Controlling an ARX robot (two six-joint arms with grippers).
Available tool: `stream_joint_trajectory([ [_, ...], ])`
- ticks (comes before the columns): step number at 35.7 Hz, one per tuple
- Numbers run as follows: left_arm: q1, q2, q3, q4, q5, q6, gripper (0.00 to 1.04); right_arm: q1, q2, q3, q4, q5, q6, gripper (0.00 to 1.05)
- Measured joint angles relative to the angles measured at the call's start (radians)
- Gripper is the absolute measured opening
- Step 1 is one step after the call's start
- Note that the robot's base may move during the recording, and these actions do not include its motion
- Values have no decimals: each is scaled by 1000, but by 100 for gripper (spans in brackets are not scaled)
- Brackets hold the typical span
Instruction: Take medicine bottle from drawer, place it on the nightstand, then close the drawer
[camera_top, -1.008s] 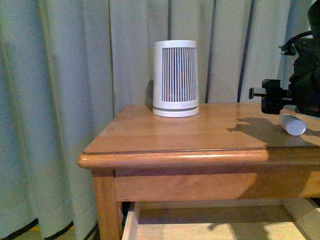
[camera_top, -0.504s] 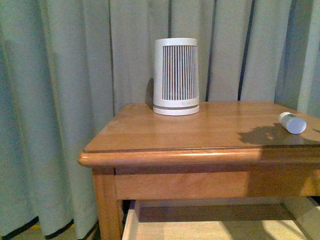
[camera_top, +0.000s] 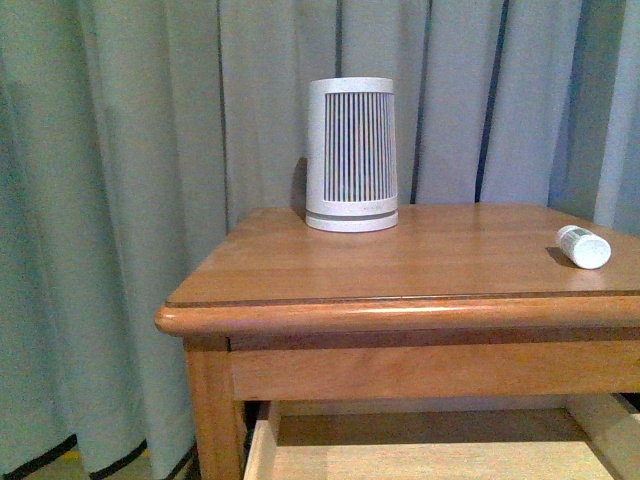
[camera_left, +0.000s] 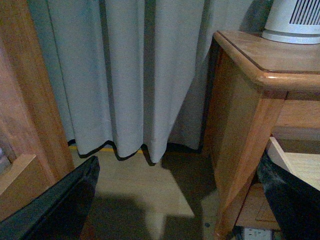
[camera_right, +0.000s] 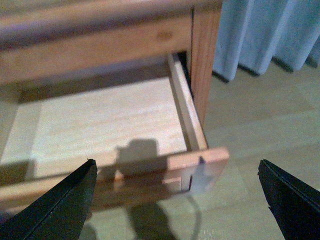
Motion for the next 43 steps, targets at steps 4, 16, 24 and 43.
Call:
stream_joint_trajectory([
  [4,0,0,0,0,0,0,98,14,7,-65,-9,-13,47,98],
  [16,0,0,0,0,0,0,98,-15,281,-220,293,-84,103,98],
  [24,0,0,0,0,0,0,98,-74,692,-251,758,-106,22,98],
  [43,0,0,0,0,0,0,98,-275,1594,160,1470,-246,-288,98],
])
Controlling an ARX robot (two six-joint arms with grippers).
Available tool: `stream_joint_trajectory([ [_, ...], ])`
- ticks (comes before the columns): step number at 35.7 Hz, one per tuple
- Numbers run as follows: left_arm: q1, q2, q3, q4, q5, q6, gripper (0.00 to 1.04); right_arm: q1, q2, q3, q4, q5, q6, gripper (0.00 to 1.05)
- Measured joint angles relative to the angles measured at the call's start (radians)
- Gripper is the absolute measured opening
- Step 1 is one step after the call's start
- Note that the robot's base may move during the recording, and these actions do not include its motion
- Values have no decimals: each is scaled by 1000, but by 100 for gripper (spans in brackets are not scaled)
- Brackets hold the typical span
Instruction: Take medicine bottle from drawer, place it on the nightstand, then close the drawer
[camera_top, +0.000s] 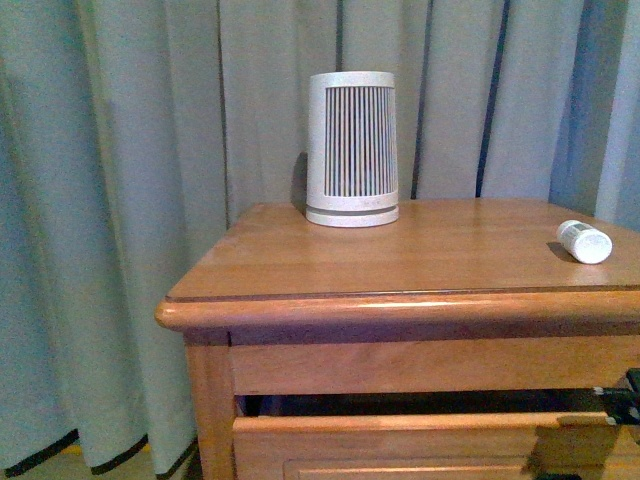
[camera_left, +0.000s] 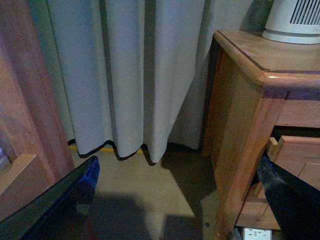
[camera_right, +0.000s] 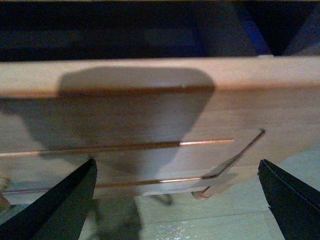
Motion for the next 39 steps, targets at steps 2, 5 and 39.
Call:
stream_joint_trajectory([
  [2,0,0,0,0,0,0,98,-16,32,35,-6,-17,-13,98],
  [5,0,0,0,0,0,0,98,-36,68,80,-31,-37,-19,98],
  [39,0,0,0,0,0,0,98,-96,-743,-203,-533,61,59,98],
])
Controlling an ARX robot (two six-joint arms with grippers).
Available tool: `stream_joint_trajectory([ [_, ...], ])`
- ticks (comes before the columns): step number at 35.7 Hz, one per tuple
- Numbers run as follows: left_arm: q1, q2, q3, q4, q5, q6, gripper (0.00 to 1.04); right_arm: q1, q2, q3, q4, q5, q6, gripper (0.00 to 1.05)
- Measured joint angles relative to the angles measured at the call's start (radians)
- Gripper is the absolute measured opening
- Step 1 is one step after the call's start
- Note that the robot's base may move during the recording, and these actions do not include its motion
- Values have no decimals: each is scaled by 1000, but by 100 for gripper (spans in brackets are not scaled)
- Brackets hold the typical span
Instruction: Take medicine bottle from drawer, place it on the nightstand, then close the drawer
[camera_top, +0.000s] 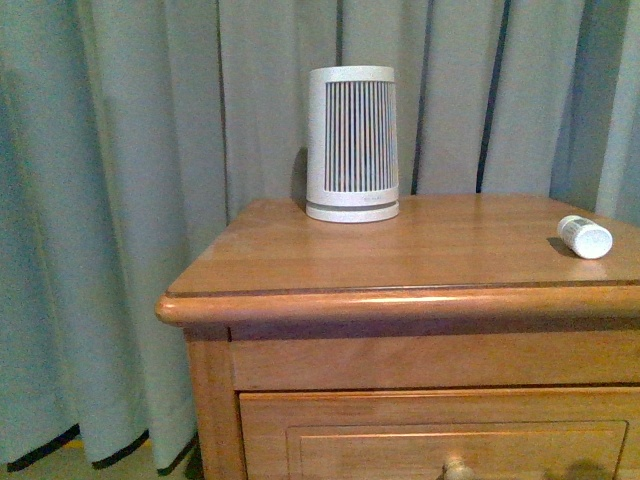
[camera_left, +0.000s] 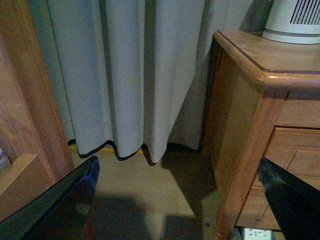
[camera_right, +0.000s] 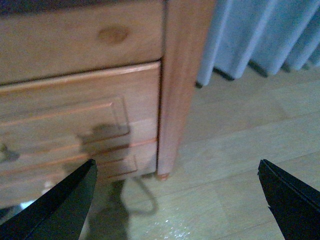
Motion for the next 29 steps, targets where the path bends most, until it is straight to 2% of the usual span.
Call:
stream_joint_trajectory([
  [4,0,0,0,0,0,0,98,-10,-243,-45,-69,45,-37,98],
  [6,0,0,0,0,0,0,98,0,-466,-73,-148,85,-80,98],
  [11,0,0,0,0,0,0,98,102,-905,-98,-365,201,-143,98],
  [16,0,0,0,0,0,0,98,163,-1030,-109,-350,244,-171,98],
  [23,0,0,0,0,0,0,98,158,-1035,-112,-396,226,-167,98],
  [24,0,0,0,0,0,0,98,135,-1042,-106,-421,141,-164,95],
  [25,0,0,0,0,0,0,98,58,-1056,-103,-485,-27,-166,88],
  [26,0,0,0,0,0,0,98,-1,-1067,-107,-514,-149,-166,84],
  [29,0,0,0,0,0,0,98,-73,-1081,-122,-523,-318,-166,72],
])
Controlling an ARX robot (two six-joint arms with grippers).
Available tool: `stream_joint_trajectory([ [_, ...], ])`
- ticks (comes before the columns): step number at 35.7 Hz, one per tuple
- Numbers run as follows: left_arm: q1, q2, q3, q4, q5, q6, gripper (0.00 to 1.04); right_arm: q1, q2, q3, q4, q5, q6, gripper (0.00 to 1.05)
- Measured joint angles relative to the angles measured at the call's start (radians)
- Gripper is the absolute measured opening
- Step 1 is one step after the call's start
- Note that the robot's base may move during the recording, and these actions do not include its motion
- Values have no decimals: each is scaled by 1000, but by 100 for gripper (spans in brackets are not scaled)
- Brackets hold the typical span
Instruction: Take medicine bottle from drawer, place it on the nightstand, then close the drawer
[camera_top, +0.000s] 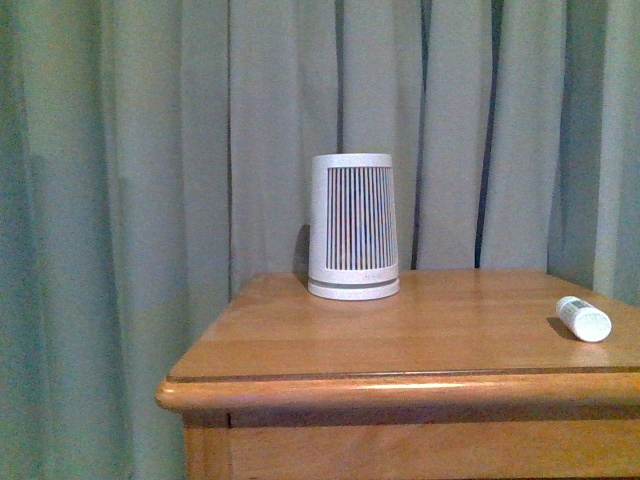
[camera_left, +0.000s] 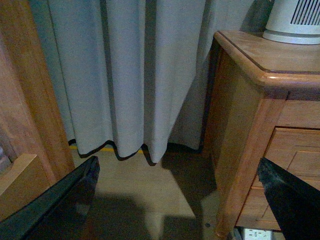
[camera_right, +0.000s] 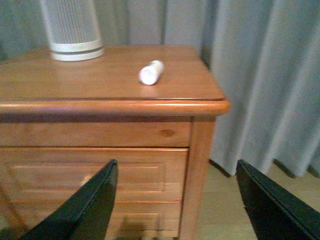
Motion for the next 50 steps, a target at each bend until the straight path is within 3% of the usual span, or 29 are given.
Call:
stream_joint_trajectory([
  [2,0,0,0,0,0,0,98,-10,-10,-14,1,-60,0,63],
  [8,0,0,0,0,0,0,98,-17,-33,-45,8,-71,0,41],
  [15,0,0,0,0,0,0,98,-18,-63,-88,19,-71,0,2],
  [37,0,0,0,0,0,0,98,-19,-135,-160,30,-72,0,3],
  [39,0,0,0,0,0,0,98,-19,-135,-160,30,-72,0,7],
  [50,0,0,0,0,0,0,98,-19,-135,-160,30,-72,0,74],
])
